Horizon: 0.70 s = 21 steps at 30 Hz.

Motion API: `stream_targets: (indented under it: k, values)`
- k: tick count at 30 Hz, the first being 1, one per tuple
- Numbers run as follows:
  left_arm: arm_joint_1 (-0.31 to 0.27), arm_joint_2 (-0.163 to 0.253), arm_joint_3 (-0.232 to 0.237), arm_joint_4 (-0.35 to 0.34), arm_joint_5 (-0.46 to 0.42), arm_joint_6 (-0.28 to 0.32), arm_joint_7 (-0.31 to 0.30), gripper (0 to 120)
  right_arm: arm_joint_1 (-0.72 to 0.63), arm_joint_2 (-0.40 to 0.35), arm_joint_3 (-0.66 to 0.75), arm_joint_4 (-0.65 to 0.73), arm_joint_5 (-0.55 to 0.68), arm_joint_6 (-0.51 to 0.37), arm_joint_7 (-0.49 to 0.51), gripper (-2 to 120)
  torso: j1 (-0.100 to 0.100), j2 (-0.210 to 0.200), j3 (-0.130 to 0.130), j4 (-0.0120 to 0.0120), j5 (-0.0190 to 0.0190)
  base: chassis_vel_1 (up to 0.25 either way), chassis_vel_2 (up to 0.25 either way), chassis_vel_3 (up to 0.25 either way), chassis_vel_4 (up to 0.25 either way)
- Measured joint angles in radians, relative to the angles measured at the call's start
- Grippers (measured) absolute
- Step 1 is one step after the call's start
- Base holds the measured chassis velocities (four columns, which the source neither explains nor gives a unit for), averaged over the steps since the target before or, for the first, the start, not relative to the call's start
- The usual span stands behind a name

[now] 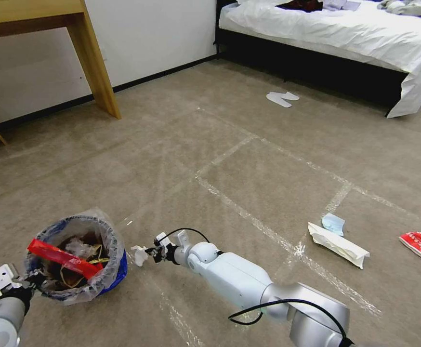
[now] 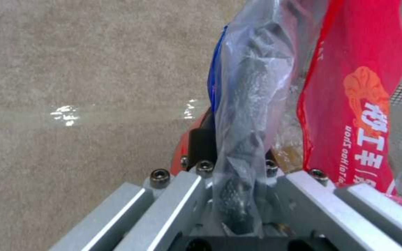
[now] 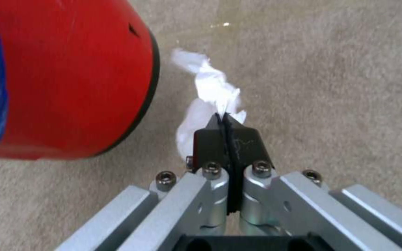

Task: Pick up the trash bin and place the garbage on the floor into it.

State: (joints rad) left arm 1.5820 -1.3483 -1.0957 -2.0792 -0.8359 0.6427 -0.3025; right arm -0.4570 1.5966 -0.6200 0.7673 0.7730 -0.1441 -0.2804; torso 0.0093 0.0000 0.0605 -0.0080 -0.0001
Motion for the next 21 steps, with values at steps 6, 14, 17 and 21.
stream_targets:
  k: [6,14,17,21]
  values:
    - [0.004,0.004,0.002,-0.004,0.001,0.001,0.000,0,-0.005,-0.036,0.019,0.029,0.000,0.003,0.018,0,0.000,0.000,0.000,-0.0003,0.0000,0.000,0.000,0.000,0.000]
    - [0.002,0.016,0.006,0.007,0.001,0.002,0.000,0,-0.009,-0.073,0.048,0.063,0.005,0.008,0.036,0,0.000,0.000,0.000,-0.0003,0.0001,0.000,0.000,0.000,0.000]
    - [-0.004,0.021,0.012,0.012,0.002,0.002,0.000,0,-0.009,-0.091,0.060,0.076,0.009,0.014,0.044,0,0.000,0.000,0.000,-0.0002,0.0001,0.000,0.000,0.000,0.000]
    - [-0.008,0.024,0.016,0.016,0.002,0.004,0.000,0,-0.009,-0.105,0.072,0.086,0.010,0.020,0.050,0,0.000,0.000,0.000,-0.0003,0.0001,0.000,0.000,0.000,0.000]
